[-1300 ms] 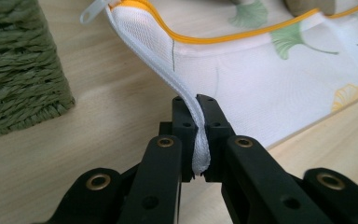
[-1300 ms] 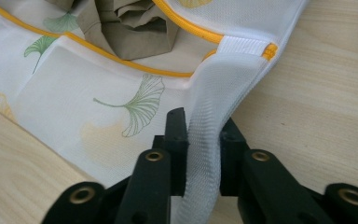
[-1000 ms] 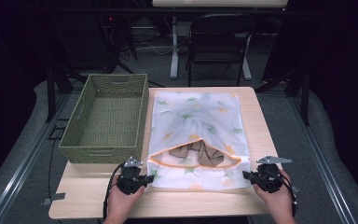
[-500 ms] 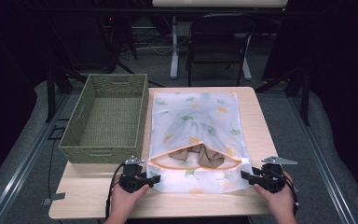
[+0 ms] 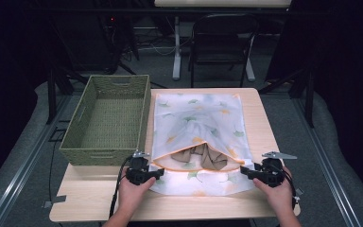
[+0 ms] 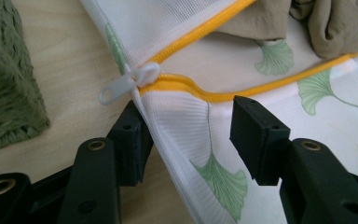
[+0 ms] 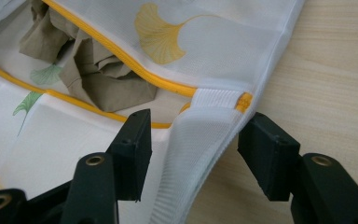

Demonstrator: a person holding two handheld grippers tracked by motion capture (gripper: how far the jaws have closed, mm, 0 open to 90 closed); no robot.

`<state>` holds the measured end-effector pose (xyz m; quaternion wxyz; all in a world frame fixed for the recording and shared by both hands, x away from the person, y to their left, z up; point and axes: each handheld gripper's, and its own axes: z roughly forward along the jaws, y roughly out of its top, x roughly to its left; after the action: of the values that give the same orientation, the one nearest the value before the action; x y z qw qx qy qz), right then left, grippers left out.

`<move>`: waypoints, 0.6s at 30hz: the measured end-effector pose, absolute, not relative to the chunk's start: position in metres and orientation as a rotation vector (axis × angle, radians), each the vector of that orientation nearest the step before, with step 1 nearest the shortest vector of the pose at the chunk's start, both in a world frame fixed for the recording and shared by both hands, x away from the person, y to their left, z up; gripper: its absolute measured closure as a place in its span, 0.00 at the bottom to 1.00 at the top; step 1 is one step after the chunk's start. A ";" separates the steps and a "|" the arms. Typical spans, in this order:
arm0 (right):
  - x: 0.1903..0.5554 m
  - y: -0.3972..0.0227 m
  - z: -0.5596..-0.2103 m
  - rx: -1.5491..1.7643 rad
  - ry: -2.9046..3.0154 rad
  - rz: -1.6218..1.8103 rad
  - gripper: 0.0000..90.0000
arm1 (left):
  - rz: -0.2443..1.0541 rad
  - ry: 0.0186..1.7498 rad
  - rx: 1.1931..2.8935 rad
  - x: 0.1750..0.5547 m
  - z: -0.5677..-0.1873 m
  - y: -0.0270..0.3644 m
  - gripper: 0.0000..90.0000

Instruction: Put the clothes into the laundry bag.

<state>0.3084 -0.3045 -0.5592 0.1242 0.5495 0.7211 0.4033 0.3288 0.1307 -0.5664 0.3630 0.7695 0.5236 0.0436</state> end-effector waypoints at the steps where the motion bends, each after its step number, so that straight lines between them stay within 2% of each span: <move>1: 0.310 -0.304 -0.560 1.614 2.099 1.174 0.49 | 0.120 1.353 1.974 0.330 -0.567 0.130 0.55; 12: 0.322 -0.303 -0.567 1.629 2.105 1.161 0.51 | 0.205 1.338 1.977 0.333 -0.573 0.126 0.72; 17: 0.322 -0.301 -0.567 1.631 2.090 1.163 0.60 | 0.222 1.312 1.999 0.331 -0.574 0.125 0.80; 18: 0.321 -0.301 -0.567 1.629 2.090 1.152 0.64 | 0.236 1.310 2.002 0.331 -0.575 0.123 0.83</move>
<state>0.3211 -0.3006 -0.5668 0.1255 0.5593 0.7176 0.3956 0.3308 0.1233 -0.5746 0.3605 0.7767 0.5084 0.0915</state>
